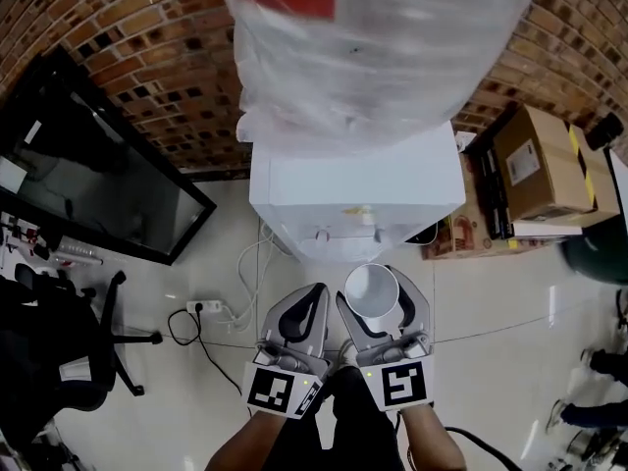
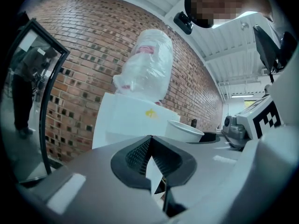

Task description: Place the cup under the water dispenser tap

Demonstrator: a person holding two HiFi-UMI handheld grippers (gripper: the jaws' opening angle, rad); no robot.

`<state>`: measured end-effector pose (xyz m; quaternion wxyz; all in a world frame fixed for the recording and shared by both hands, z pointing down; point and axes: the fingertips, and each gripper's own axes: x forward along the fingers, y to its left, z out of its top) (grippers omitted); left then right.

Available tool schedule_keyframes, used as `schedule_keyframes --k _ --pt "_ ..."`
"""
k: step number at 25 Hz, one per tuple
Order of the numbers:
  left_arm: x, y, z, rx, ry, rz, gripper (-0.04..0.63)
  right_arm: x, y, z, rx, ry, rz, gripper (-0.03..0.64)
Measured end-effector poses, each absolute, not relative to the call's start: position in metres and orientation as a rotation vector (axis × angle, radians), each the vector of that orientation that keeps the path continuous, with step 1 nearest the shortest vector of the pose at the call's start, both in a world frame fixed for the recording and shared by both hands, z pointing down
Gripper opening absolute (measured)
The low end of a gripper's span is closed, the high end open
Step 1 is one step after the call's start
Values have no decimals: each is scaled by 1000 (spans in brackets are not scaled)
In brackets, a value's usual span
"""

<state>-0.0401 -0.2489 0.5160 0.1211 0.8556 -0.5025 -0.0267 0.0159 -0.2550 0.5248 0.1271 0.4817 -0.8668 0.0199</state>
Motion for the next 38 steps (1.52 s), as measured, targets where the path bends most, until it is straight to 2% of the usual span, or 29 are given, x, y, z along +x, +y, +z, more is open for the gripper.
schedule_keyframes --k 20,29,38 --pt "-11 -278 670 2535 -1442 -97 -8 47 -298 699 1422 -2476 80 322" --pt "-3 -286 716 2523 -1413 -109 -8 53 -324 741 1440 -2445 63 324" --pt "-2 -292 728 2531 -1405 -111 -8 59 -346 768 1453 -2386 61 325"
